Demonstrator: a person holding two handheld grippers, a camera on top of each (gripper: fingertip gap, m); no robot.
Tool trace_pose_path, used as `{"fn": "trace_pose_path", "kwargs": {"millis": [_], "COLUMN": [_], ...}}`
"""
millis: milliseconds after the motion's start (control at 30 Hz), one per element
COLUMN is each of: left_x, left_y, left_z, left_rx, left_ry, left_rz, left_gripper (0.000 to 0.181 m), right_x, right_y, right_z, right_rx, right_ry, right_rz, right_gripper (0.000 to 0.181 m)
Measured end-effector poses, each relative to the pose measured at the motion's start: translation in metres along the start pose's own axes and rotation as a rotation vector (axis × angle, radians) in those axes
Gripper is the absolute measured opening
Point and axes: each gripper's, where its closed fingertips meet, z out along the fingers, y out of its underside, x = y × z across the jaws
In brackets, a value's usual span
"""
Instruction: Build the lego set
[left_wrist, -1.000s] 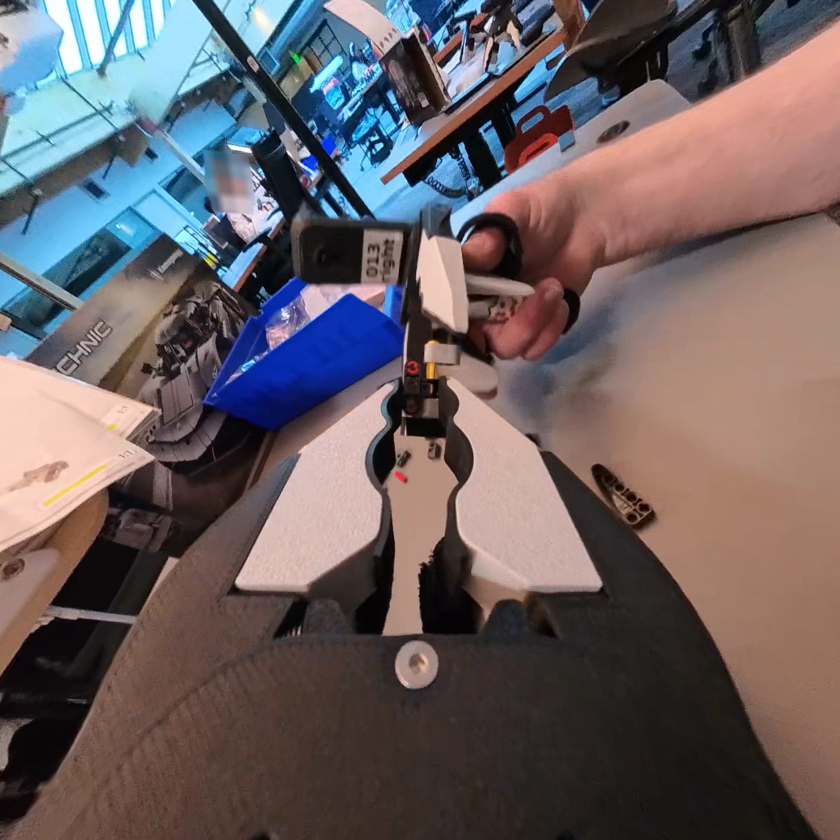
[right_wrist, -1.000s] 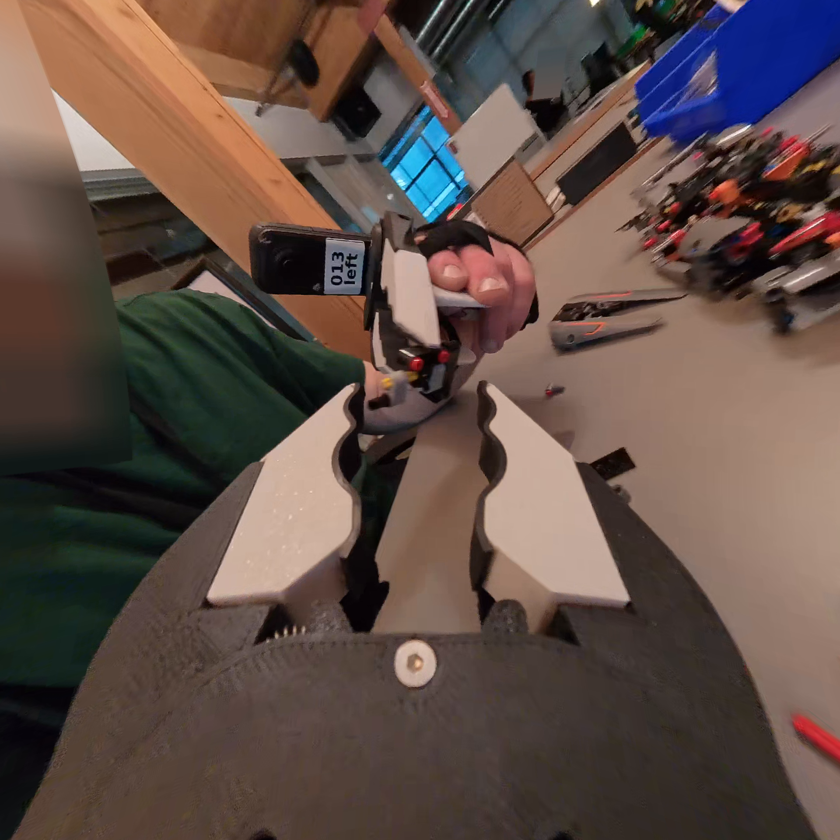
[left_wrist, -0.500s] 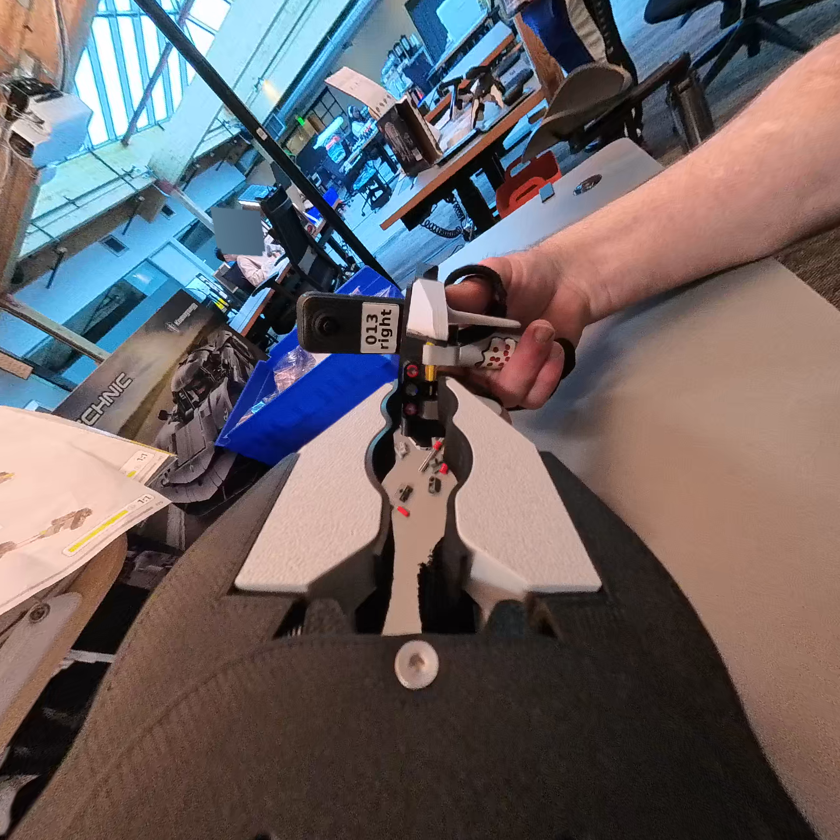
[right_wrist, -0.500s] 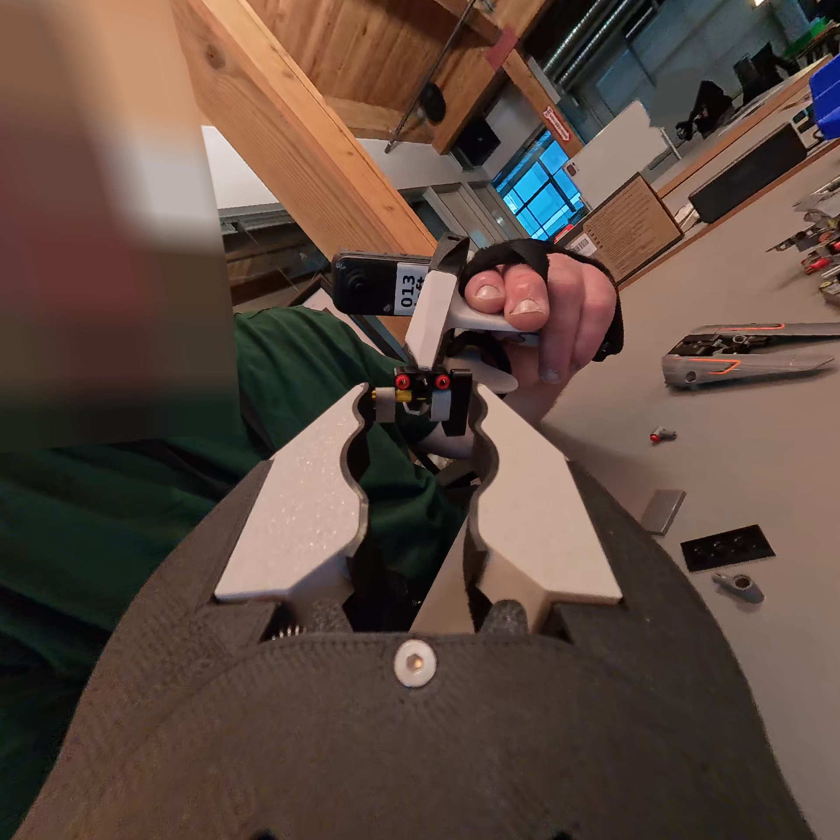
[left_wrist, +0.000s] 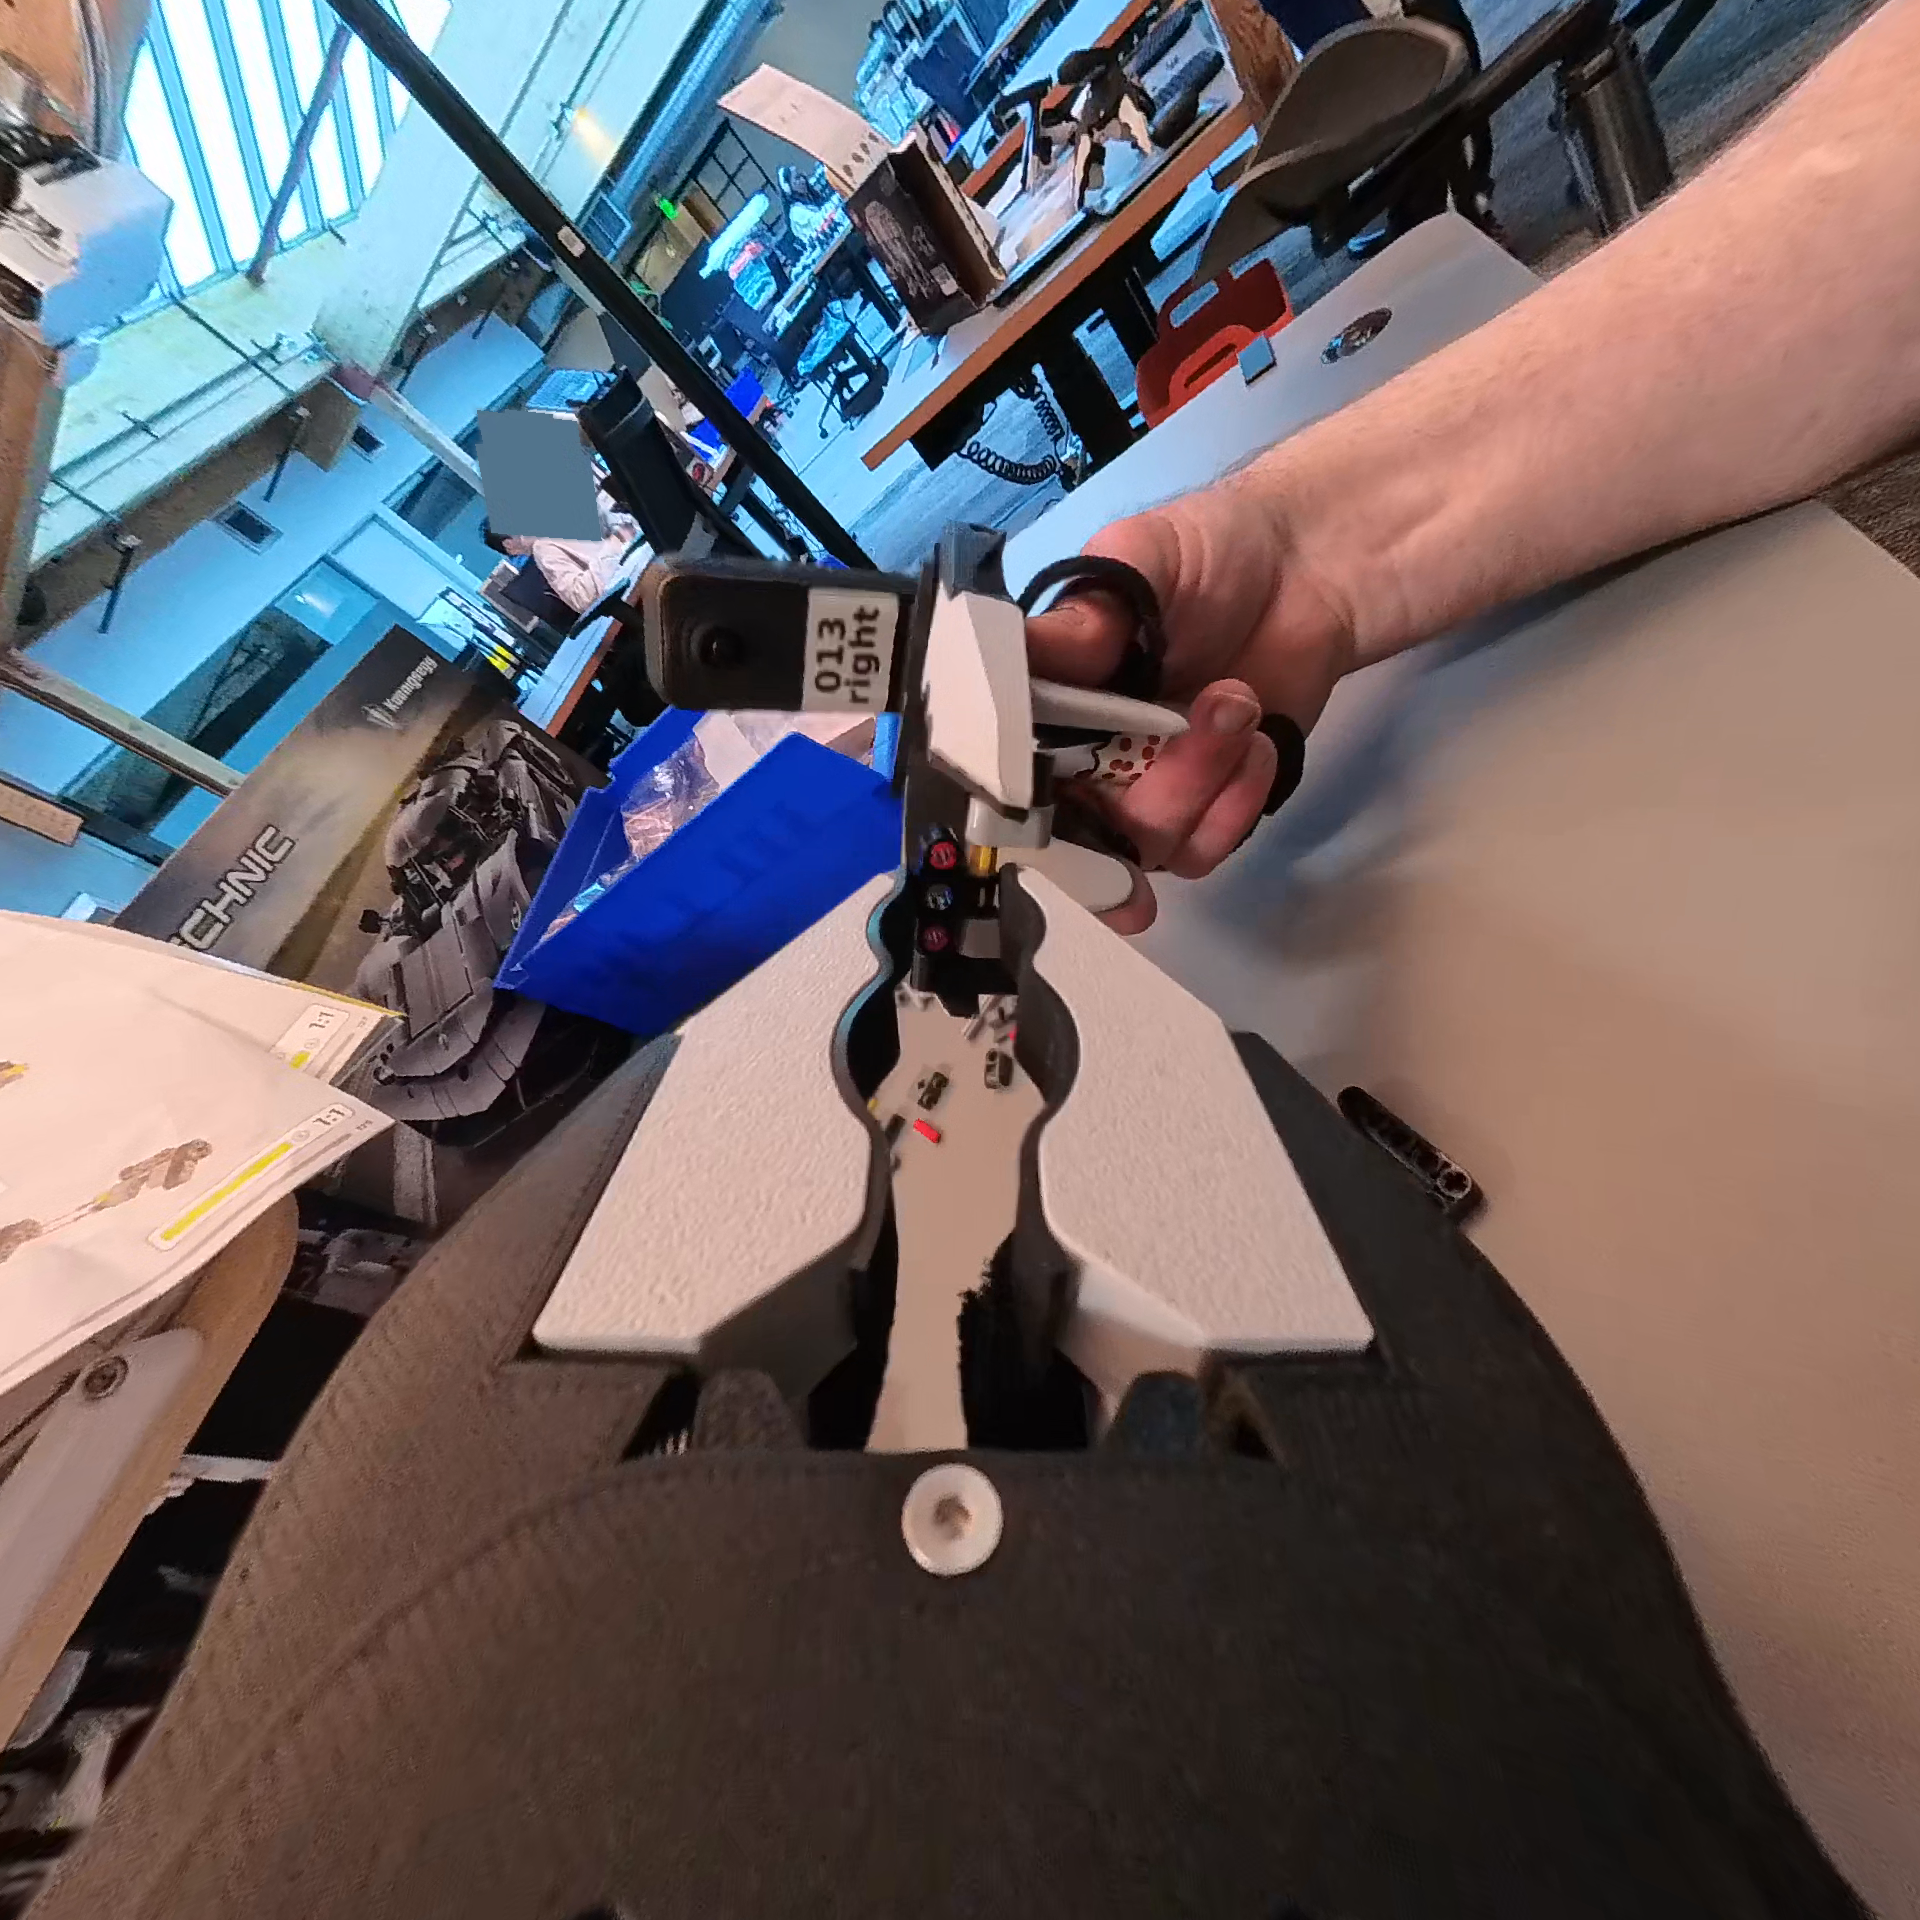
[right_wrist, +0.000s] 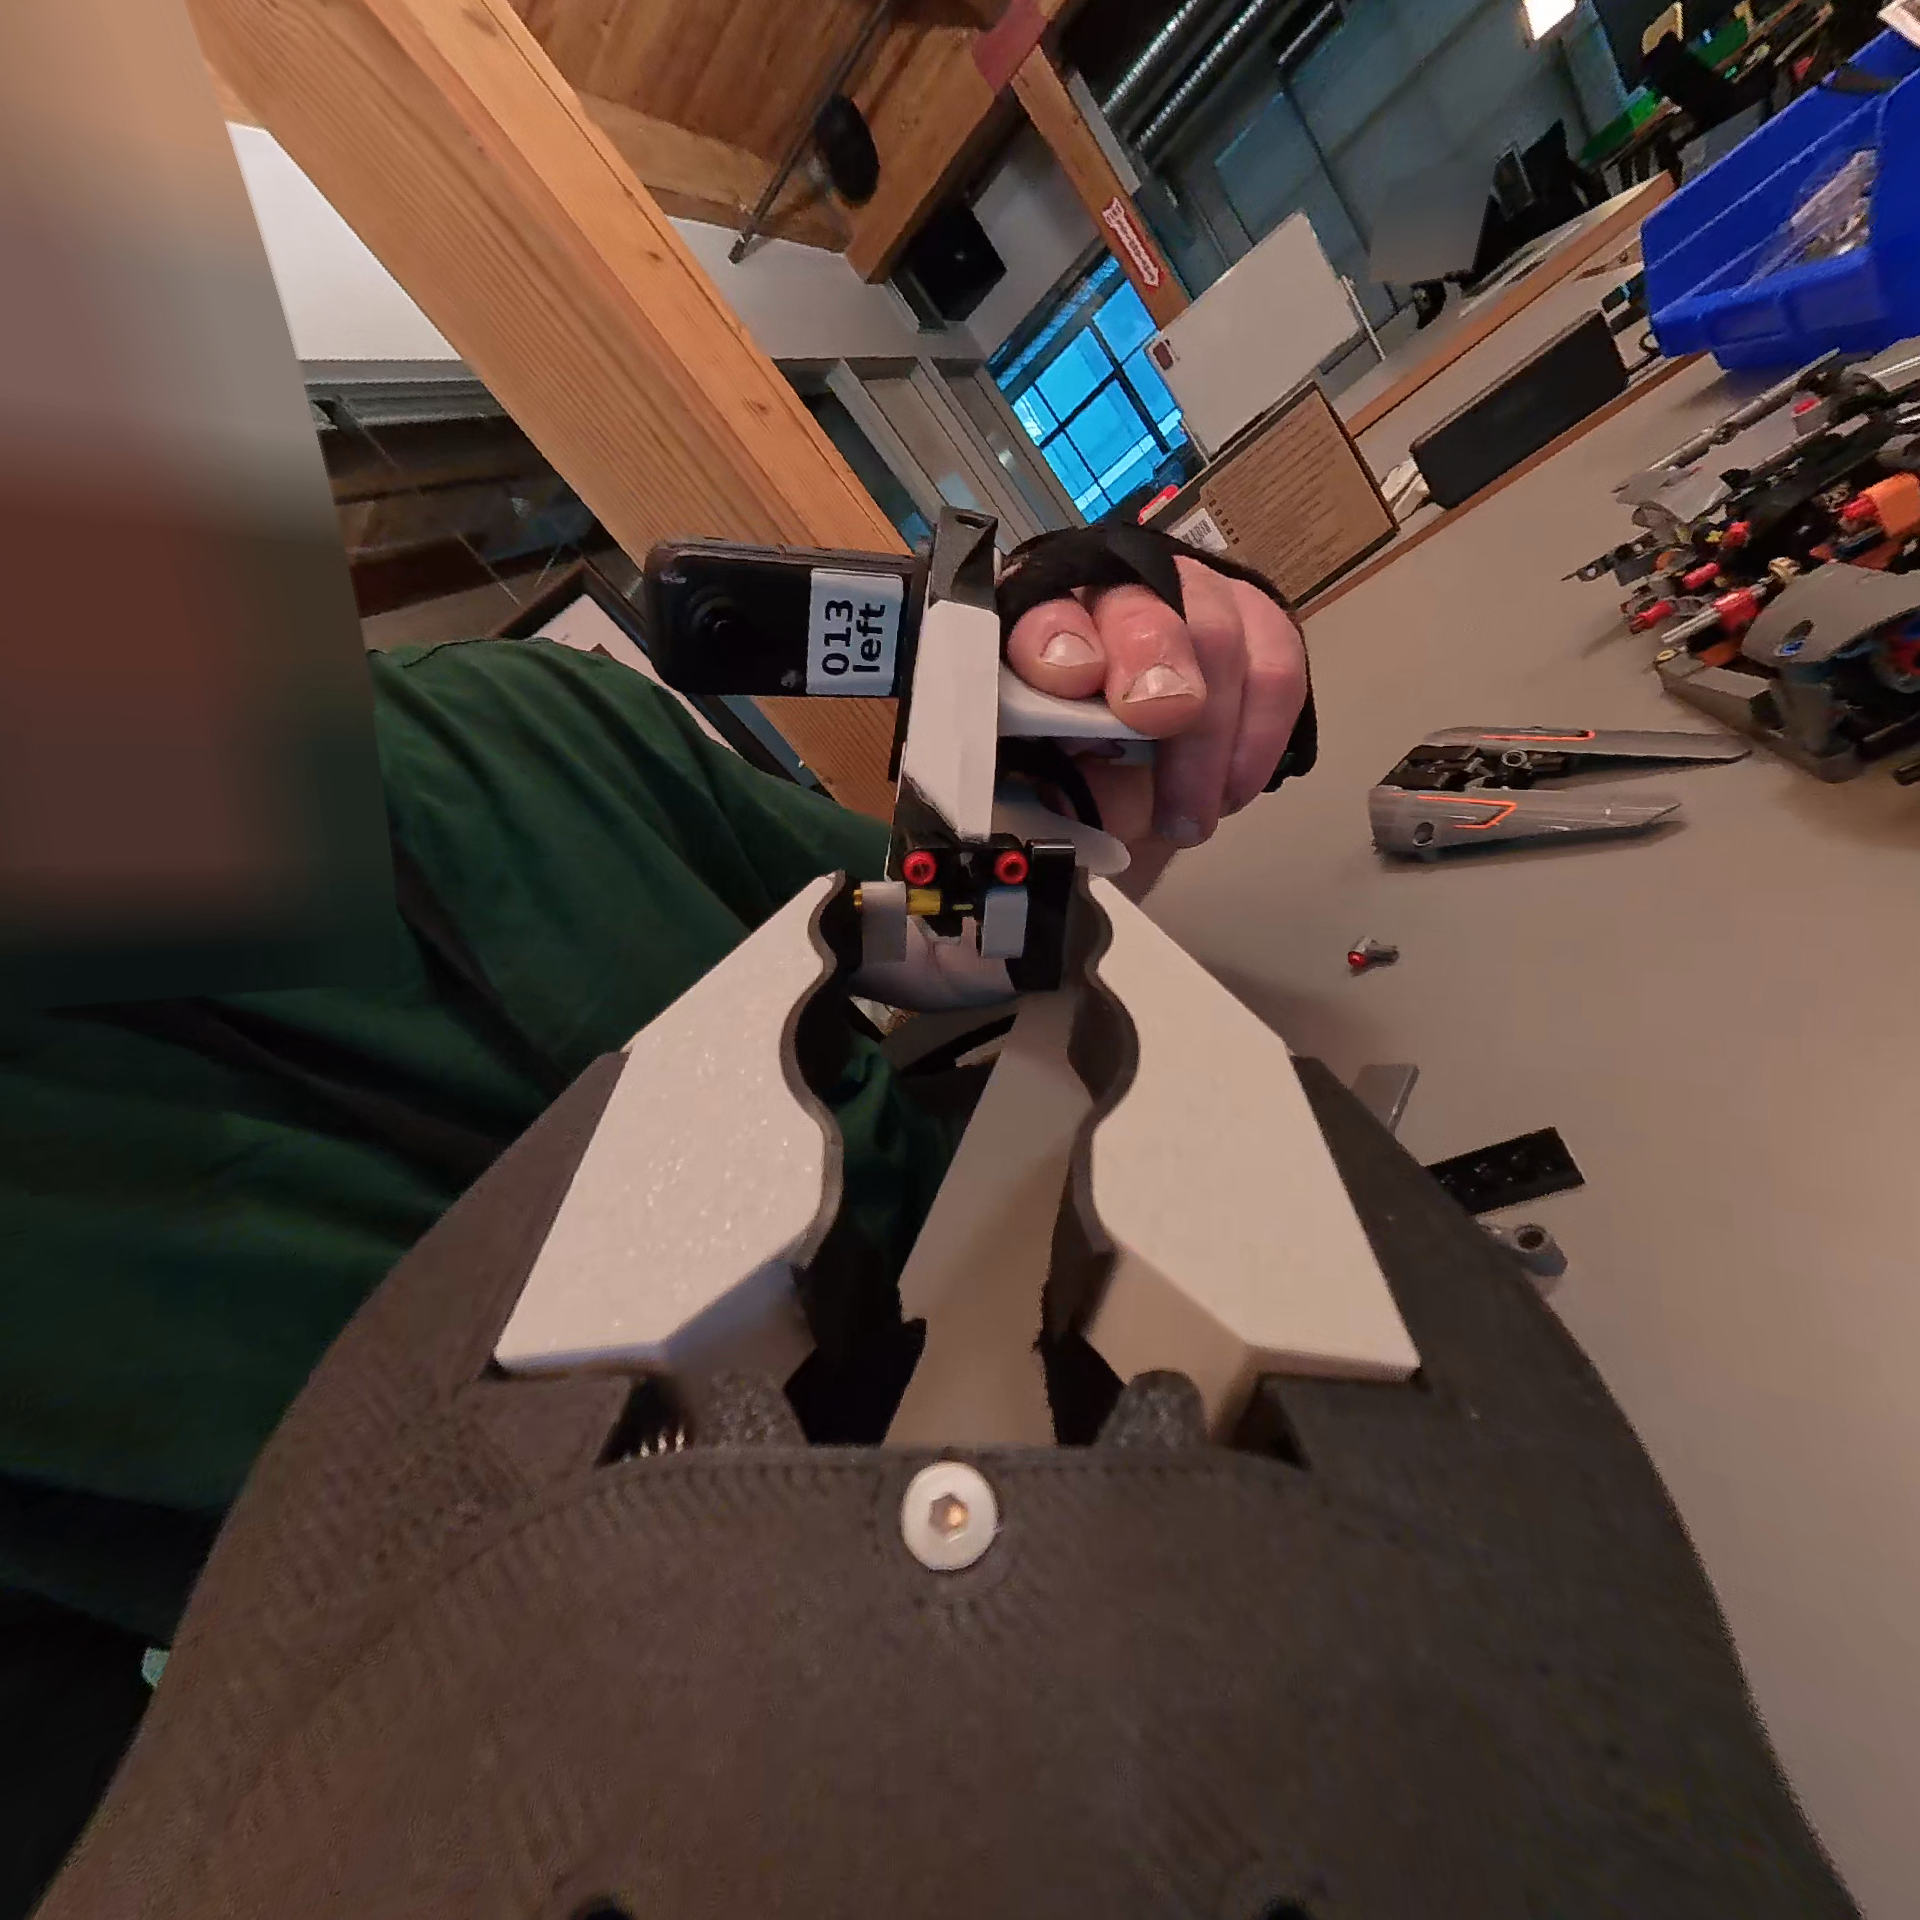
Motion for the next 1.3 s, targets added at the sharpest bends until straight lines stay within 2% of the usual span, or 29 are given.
{"fn": "trace_pose_path", "kwargs": {"millis": [100, 233, 333, 533, 767, 800, 867, 933, 1000, 1133, 1300], "left_x": [-0.003, -0.007, -0.006, -0.007, -0.008, -0.01, -0.015, -0.021, -0.025, -0.018, -0.018], "left_y": [0.006, 0.005, 0.011, 0.01, 0.01, 0.013, 0.019, 0.025, 0.042, 0.051, 0.056], "left_z": [-0.003, -0.009, -0.007, -0.007, -0.008, -0.007, -0.007, -0.007, -0.002, 0.006, 0.009], "left_rx": [-0.003, 0.059, 0.05, 0.058, 0.084, 0.073, 0.05, 0.045, -0.02, -0.058, -0.075], "left_ry": [0.01, 0.084, 0.088, 0.064, 0.086, 0.086, 0.078, 0.094, 0.099, 0.155, 0.164], "left_rz": [-0.044, -0.218, -0.229, -0.19, -0.247, -0.272, -0.326, -0.452, -0.593, -0.764, -0.865], "left_gripper": [0.014, 0.02, 0.017, 0.012, 0.012, 0.008, 0.009, 0.011, 0.019, 0.021, 0.02], "right_x": [0.01, 0.015, 0.019, 0.02, 0.021, 0.023, 0.038, 0.051, 0.057, 0.067, 0.072], "right_y": [-0.001, -0.005, -0.003, -0.003, -0.003, -0.005, -0.005, -0.006, -0.008, -0.009, -0.012], "right_z": [-0.003, -0.006, -0.004, -0.003, -0.003, -0.005, -0.013, -0.019, -0.021, -0.023, -0.027], "right_rx": [-0.016, -0.06, -0.104, -0.141, -0.159, -0.158, -0.215, -0.28, -0.325, -0.416, -0.49], "right_ry": [0.115, 0.281, 0.364, 0.437, 0.471, 0.496, 0.641, 0.785, 0.888, 1.039, 1.154], "right_rz": [-0.082, -0.293, -0.392, -0.482, -0.511, -0.526, -0.611, -0.709, -0.813, -0.958, -1.076], "right_gripper": [0.039, 0.039, 0.039, 0.039, 0.038, 0.038, 0.039, 0.039, 0.039, 0.039, 0.039]}}
